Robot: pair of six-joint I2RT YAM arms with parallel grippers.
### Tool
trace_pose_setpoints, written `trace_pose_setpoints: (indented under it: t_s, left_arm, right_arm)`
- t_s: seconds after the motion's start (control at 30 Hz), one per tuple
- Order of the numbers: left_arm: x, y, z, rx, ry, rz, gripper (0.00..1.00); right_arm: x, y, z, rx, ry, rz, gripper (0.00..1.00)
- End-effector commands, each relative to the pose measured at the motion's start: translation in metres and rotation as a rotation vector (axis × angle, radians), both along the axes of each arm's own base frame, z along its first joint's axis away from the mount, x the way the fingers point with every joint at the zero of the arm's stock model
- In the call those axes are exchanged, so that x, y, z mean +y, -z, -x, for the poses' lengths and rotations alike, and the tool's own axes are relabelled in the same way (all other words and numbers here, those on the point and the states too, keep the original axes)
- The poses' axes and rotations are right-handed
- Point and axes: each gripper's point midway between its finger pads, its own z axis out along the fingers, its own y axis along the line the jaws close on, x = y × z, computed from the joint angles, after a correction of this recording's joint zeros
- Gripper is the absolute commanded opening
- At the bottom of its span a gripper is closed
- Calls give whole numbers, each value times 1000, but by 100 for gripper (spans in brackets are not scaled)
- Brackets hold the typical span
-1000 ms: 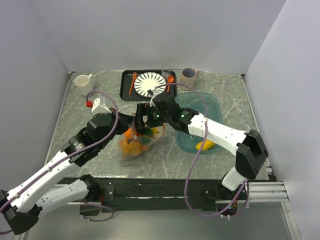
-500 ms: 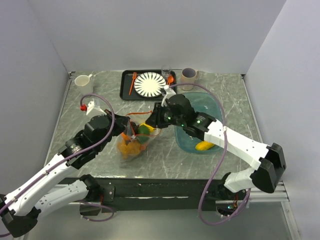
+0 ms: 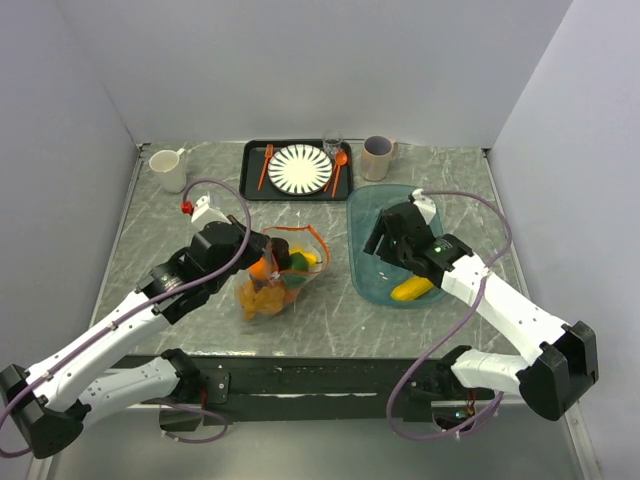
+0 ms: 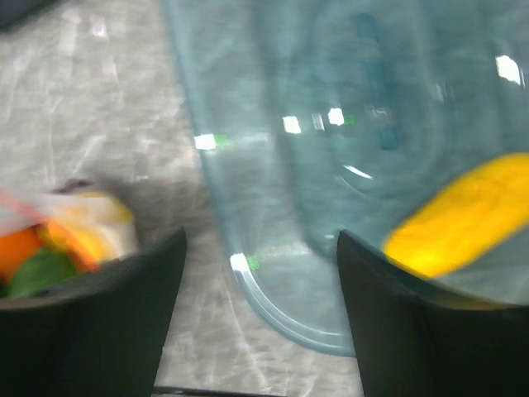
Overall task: Place the food in the zip-top bag and seal the zipper
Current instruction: Pick up the fake fruit from the bin.
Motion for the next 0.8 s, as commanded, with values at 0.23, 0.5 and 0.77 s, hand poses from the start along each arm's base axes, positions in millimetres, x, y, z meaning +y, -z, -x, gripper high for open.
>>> trace_pose_setpoints:
  t_s: [0.23,0.5,0.77]
  left_arm:
    - [8,-25,1,-67,-29,51,1]
    - [8,-30,2,-76,-20,47,1]
    - [4,-31,1,-82,-5,48,1]
  right_arm:
    - [-64,26,10,92,237,107,84]
    - [-70,50,10,193,240,161,84]
    - [-85,64,13,223,298,193,84]
